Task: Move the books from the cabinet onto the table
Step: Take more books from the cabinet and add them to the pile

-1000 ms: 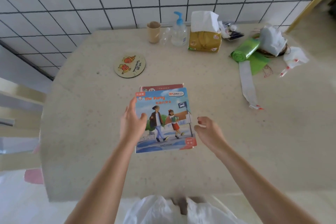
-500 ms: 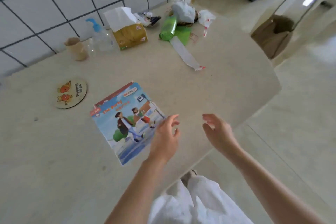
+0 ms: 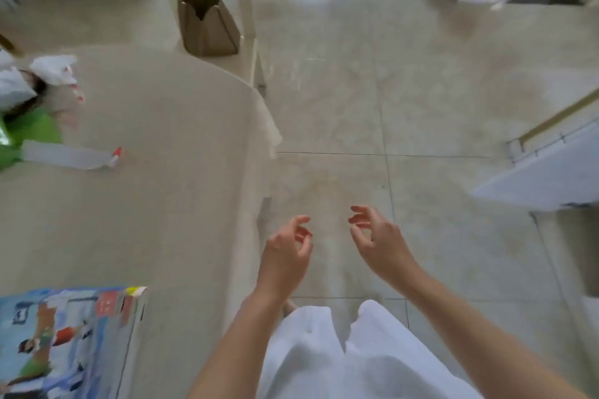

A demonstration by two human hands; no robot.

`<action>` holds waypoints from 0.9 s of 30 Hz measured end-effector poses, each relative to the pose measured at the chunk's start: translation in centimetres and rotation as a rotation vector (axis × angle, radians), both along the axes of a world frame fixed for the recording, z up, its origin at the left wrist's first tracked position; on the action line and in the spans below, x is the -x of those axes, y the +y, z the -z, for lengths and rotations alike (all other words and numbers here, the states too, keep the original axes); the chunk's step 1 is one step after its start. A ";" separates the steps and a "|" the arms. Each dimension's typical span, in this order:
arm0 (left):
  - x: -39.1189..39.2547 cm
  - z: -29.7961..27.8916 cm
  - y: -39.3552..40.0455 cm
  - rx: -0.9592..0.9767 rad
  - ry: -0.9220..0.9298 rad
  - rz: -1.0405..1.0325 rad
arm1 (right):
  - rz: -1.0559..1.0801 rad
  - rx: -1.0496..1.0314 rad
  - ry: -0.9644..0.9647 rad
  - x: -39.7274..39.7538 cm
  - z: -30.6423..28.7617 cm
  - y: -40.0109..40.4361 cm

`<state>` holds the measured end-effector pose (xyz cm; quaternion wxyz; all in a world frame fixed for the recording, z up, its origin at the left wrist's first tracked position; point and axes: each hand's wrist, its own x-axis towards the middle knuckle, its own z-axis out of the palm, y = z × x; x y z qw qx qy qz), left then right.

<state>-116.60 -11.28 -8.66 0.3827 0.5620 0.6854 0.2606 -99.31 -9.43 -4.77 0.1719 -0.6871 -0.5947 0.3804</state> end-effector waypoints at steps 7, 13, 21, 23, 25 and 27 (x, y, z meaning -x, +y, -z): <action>-13.9 0.6 1.5 0.013 -0.034 0.295 | 0.359 0.034 0.047 -14.3 0.6 -6.1; -30.7 0.2 -1.1 0.048 -0.094 0.574 | 0.633 0.053 0.085 -27.6 1.2 -12.2; -47.5 0.0 -1.9 0.051 -0.127 0.788 | 0.922 -0.034 0.128 -42.2 0.7 -15.7; -50.3 -0.1 -1.4 0.022 -0.138 0.800 | 0.985 -0.042 0.129 -45.0 0.4 -16.2; -53.1 0.0 -0.5 0.028 -0.133 0.819 | 1.042 -0.044 0.116 -47.6 0.3 -16.4; -56.2 -0.1 0.5 0.041 -0.118 0.857 | 1.105 -0.058 0.099 -50.4 0.2 -16.3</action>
